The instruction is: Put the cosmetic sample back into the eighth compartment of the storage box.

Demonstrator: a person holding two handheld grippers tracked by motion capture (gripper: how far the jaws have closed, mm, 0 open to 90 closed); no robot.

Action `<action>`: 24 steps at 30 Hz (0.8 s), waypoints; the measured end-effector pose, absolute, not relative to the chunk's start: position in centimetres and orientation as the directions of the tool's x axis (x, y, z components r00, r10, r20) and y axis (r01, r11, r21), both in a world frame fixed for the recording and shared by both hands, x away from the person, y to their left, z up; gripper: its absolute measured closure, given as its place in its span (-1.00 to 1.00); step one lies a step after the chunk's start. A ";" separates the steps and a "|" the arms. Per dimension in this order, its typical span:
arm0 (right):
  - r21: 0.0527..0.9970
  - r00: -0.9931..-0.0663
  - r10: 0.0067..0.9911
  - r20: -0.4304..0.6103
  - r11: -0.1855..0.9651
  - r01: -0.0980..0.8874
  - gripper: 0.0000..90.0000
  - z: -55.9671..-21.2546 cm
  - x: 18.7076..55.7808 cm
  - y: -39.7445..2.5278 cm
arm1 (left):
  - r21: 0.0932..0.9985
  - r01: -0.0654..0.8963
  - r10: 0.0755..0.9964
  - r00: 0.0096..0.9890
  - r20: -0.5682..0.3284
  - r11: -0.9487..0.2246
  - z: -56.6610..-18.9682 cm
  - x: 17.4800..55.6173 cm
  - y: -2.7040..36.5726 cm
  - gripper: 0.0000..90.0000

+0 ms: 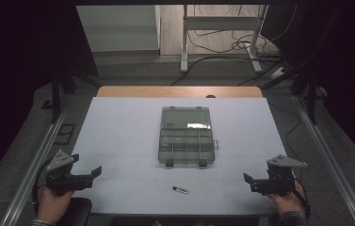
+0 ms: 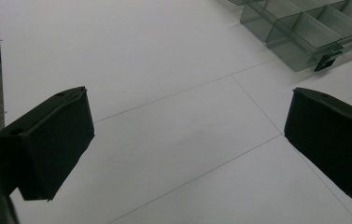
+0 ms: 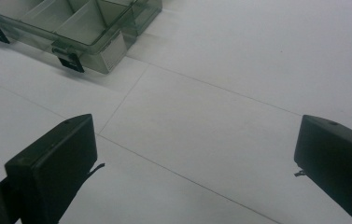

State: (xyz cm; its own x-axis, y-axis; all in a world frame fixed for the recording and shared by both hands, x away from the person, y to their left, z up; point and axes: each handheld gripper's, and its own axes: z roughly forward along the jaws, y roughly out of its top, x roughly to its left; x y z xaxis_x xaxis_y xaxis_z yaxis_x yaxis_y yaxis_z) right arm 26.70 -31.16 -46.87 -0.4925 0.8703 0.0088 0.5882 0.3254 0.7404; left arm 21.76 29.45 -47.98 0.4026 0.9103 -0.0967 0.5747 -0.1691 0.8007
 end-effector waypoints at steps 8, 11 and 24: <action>0.738 -0.524 0.852 0.007 0.349 0.578 -1.00 -46.9 26.9 -30.8 | 0.801 0.575 0.906 0.409 -0.108 -0.164 -48.0 21.8 29.6 -0.95; 0.734 -0.536 0.844 0.002 0.363 0.574 -1.00 -46.9 27.0 -30.5 | 0.802 0.575 0.905 0.411 -0.112 -0.162 -48.0 21.8 29.6 -0.94; 0.736 -0.570 0.821 -0.001 0.387 0.556 -1.00 -46.9 27.3 -29.8 | 0.802 0.578 0.904 0.410 -0.125 -0.151 -48.0 21.9 29.7 -0.94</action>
